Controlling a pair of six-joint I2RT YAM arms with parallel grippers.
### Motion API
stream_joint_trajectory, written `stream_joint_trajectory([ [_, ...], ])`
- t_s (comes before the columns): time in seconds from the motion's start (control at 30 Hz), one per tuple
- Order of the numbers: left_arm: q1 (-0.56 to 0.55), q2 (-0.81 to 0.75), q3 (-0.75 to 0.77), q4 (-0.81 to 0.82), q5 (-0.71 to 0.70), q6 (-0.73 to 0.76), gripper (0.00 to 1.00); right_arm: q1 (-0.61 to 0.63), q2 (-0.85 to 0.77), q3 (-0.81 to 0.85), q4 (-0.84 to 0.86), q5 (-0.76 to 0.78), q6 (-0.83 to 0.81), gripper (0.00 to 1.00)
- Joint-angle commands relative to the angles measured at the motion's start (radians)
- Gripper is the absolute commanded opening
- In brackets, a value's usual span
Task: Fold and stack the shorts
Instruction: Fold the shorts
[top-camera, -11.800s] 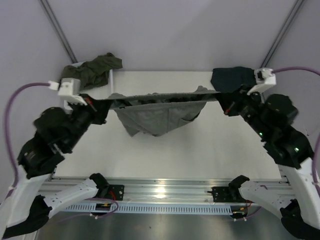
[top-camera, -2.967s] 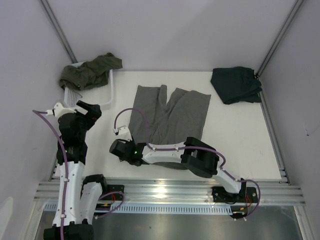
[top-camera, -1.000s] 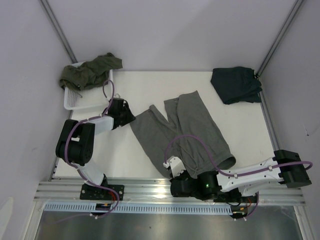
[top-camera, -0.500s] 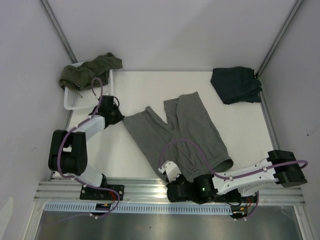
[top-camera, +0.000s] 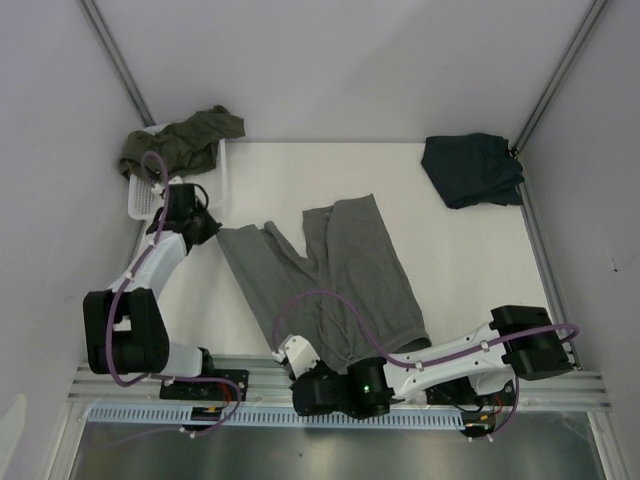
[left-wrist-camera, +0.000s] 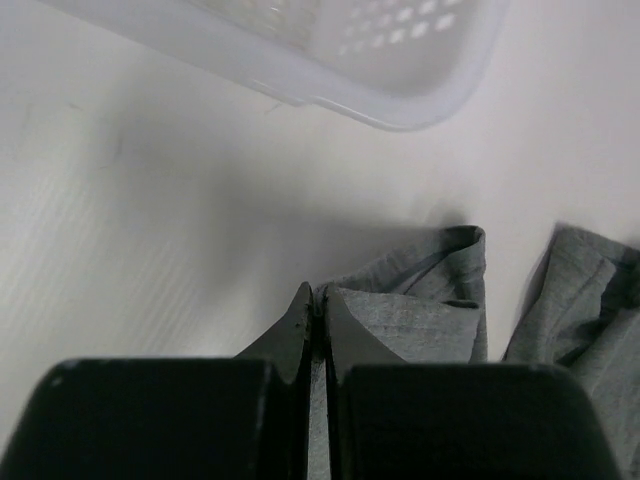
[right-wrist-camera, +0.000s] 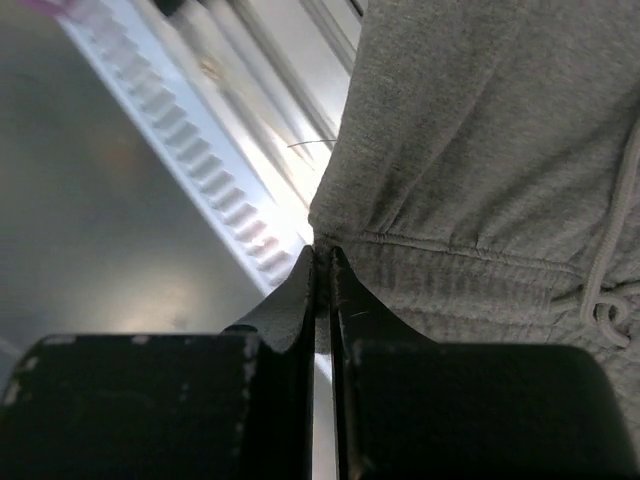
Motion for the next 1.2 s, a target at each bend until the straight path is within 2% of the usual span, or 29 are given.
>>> stream_joint_trajectory([
  [0.0, 0.074, -0.01, 0.088, 0.013, -0.003, 0.003, 0.0, 0.009, 0.004, 0.129, 0.038, -0.1, -0.014, 0.0],
  [0.13, 0.077, -0.085, 0.125, -0.028, -0.006, -0.011, 0.0, 0.028, 0.02, 0.248, -0.044, -0.083, -0.035, 0.0],
  [0.2, 0.078, -0.126, 0.145, -0.04, 0.008, -0.014, 0.0, 0.017, 0.002, 0.266, -0.064, -0.075, -0.038, 0.0],
  [0.3, 0.077, -0.148, 0.194, -0.086, -0.043, 0.001, 0.0, -0.021, -0.025, 0.254, -0.068, -0.096, -0.02, 0.0],
  [0.47, 0.079, -0.139, 0.277, -0.151, -0.052, 0.014, 0.0, -0.059, -0.064, 0.196, -0.047, -0.119, 0.04, 0.0],
  [0.77, 0.076, -0.13, 0.354, -0.13, 0.035, -0.032, 0.0, -0.104, -0.216, 0.071, -0.056, -0.061, 0.144, 0.0],
  [1.03, -0.005, -0.084, 0.409, -0.058, 0.049, -0.109, 0.0, -0.115, -0.406, -0.039, -0.056, 0.037, 0.262, 0.0],
  [1.17, -0.106, -0.012, 0.473, -0.027, 0.026, -0.132, 0.0, -0.116, -0.466, -0.094, -0.09, 0.087, 0.342, 0.0],
])
